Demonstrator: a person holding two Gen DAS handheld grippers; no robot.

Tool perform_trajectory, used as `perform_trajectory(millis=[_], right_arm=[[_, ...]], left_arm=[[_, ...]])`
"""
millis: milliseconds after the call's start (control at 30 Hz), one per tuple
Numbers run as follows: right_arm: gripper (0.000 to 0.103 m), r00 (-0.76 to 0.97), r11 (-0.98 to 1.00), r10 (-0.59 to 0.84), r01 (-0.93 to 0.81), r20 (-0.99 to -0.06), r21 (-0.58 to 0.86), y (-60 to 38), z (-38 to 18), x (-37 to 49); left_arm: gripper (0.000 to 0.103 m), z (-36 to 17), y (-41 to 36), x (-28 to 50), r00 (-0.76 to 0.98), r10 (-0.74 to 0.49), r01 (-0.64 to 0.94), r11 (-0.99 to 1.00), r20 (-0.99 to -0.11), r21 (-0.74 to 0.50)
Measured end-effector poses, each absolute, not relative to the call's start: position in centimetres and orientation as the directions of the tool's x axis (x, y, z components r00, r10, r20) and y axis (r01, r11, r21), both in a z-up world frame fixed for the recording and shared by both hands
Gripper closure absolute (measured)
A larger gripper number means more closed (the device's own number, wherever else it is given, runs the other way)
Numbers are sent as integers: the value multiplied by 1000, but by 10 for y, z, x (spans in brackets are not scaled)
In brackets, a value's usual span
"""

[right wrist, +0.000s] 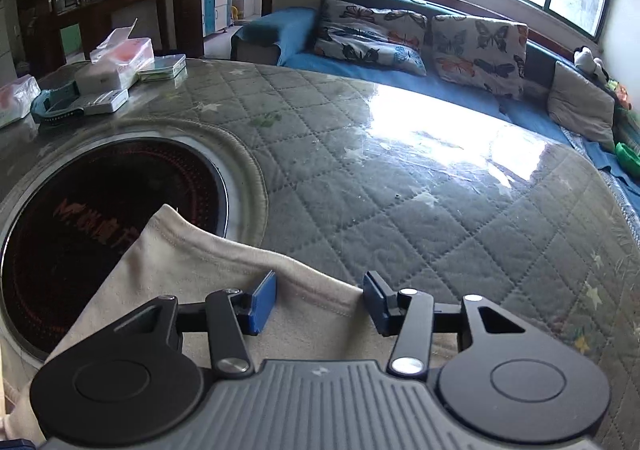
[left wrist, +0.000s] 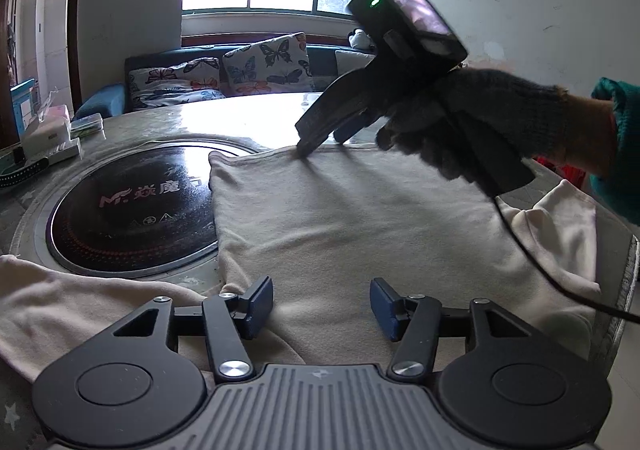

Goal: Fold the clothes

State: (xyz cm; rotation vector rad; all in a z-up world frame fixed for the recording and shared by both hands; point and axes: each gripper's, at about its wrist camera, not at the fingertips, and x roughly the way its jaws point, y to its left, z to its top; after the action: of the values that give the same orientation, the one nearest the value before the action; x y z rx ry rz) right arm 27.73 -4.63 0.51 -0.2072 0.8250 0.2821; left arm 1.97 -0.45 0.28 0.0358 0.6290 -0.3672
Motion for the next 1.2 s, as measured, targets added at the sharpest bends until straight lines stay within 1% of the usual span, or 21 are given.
perform_trajectory(millis=[133,200,333,433,467,567,733,833,1033,1067,1100,1167,1200], right_arm=[[55,660,942,192,-333,-727,-53,-70,25,258],[54,670,938,184,-338,-719,-75,-87,35,241],[52,688,937,163,-333,-707,-108,-124,48,203],[51,700,944,144,-309,-699,-115,-159,50,166],[51,707,950,135,-291,-694,-112,-173,50,151],[48,729,970,90,-220,-678,-107,-210,43,115],[48,742,990,-105,12,-662,-143,-276,19,59],[48,720,983,-181,130,-670,-127,-308,5,41],[50,731,971,-198,239,-653,-27,-346,-3,26],[51,737,969,-189,247,-649,-2,-350,-3,25],[55,742,968,-175,250,-648,25,-353,-5,22],[55,749,965,-169,257,-641,46,-354,-8,20],[58,753,963,-169,264,-635,57,-355,-9,20]], left_arm=[[44,3,-6,21,747,-312,342,937,-587,-63],[44,5,-8,20,750,-298,334,941,-590,-51],[36,13,-11,15,764,-291,317,947,-576,-57],[35,17,-20,9,768,-299,333,942,-566,-46],[33,18,-22,7,769,-302,339,940,-563,-41],[32,18,-33,4,761,-313,361,932,-568,-30],[30,17,-49,1,746,-326,391,920,-580,-15],[29,17,-59,1,735,-331,407,913,-592,-6],[27,20,-71,-2,734,-320,414,910,-599,20],[27,21,-73,-2,735,-318,414,910,-599,25],[27,21,-75,-2,735,-316,415,909,-600,30],[26,22,-78,-3,736,-312,417,908,-600,39],[26,22,-80,-3,737,-310,418,907,-601,46]])
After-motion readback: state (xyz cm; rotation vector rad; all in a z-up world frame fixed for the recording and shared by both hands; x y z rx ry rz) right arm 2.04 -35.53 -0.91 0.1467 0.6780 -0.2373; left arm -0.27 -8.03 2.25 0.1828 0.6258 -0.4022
